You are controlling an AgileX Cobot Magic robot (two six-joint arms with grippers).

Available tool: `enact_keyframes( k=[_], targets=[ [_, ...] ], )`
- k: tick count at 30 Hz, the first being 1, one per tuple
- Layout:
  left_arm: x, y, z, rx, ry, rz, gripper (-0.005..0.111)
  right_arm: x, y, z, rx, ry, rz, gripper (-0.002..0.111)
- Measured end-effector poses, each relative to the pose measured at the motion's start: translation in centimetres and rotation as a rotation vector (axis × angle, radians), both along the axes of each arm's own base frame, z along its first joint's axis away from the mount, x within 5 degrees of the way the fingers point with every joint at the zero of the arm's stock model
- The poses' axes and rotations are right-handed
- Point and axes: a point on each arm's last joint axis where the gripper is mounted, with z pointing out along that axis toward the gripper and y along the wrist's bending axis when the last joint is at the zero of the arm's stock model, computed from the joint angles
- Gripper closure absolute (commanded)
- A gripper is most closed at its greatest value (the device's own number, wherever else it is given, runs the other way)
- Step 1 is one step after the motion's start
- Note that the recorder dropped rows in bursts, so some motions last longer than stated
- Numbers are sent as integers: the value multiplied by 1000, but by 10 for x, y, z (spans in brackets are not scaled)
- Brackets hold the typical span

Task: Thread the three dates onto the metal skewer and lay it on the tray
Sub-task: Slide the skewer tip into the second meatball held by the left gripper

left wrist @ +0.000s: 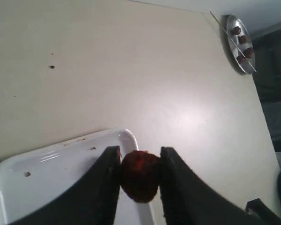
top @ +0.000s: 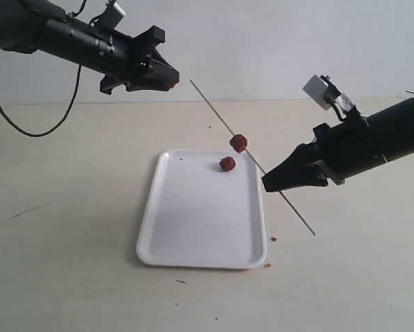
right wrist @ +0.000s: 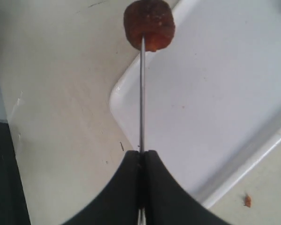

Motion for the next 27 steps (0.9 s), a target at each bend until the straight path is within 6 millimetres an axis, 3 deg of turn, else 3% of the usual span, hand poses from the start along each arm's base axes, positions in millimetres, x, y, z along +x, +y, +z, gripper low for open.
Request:
enact_keyframes(
  k=[5,14,27],
  targets=[
    [1,-3,2,-66,-6,-1,76,1,14,-4,-51,-6,8,108],
    [1,-4,3,-77,-23,-9,76,7,15,-7,-42,4,-72,108],
    [3,-4,4,-76,-50,-4,76,6,16,-5,-20,-14,-48,108]
  ],
)
